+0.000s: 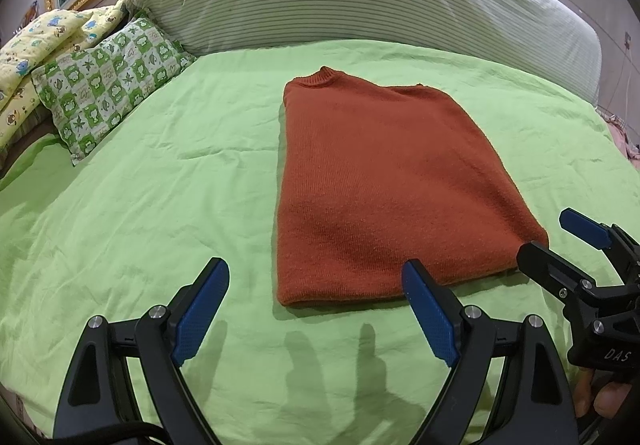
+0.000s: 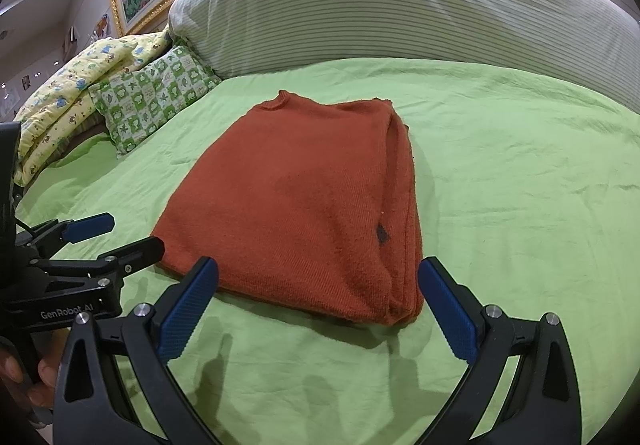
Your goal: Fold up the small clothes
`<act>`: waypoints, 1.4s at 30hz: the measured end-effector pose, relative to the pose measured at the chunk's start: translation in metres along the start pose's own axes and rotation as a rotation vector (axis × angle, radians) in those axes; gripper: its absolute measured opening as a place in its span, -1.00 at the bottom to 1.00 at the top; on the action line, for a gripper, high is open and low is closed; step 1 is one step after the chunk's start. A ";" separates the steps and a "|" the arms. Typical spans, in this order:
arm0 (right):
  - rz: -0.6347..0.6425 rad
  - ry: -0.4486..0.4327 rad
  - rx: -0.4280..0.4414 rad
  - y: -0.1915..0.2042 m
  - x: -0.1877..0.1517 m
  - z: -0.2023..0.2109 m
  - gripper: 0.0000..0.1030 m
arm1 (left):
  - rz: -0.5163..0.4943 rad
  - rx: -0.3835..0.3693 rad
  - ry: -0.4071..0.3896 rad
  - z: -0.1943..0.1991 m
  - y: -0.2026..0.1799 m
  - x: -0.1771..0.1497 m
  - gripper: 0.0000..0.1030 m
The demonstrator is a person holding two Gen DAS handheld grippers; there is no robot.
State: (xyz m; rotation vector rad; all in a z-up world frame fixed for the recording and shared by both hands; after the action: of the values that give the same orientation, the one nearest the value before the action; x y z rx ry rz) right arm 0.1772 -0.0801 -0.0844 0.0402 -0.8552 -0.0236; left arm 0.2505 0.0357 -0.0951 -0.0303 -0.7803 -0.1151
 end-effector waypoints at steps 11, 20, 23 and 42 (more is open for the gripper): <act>-0.003 0.001 0.000 -0.001 0.000 0.000 0.94 | 0.001 -0.001 -0.002 0.000 -0.001 0.001 0.72; -0.005 0.007 -0.004 -0.001 -0.001 0.000 0.94 | 0.004 0.001 -0.005 0.001 0.000 0.001 0.72; -0.013 0.009 -0.001 -0.002 -0.002 0.000 0.94 | 0.003 0.003 -0.005 0.001 0.000 0.001 0.72; -0.023 0.016 0.005 -0.011 0.006 -0.001 0.94 | 0.014 0.001 -0.003 0.002 -0.001 0.004 0.72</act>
State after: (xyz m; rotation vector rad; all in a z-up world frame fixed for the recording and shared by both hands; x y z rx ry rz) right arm 0.1820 -0.0915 -0.0813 0.0545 -0.8385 -0.0426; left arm 0.2516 0.0342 -0.0903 -0.0349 -0.7829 -0.1009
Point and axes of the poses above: each gripper's, at about its wrist camera, not at the fingertips, and z roughly against the way its jaws point, y to its left, x to its top, the point moved 10 cm from there along -z, roughly the way its jaws point, and after that the axes turned 3 degrees about -x, right-handed, at the moved point
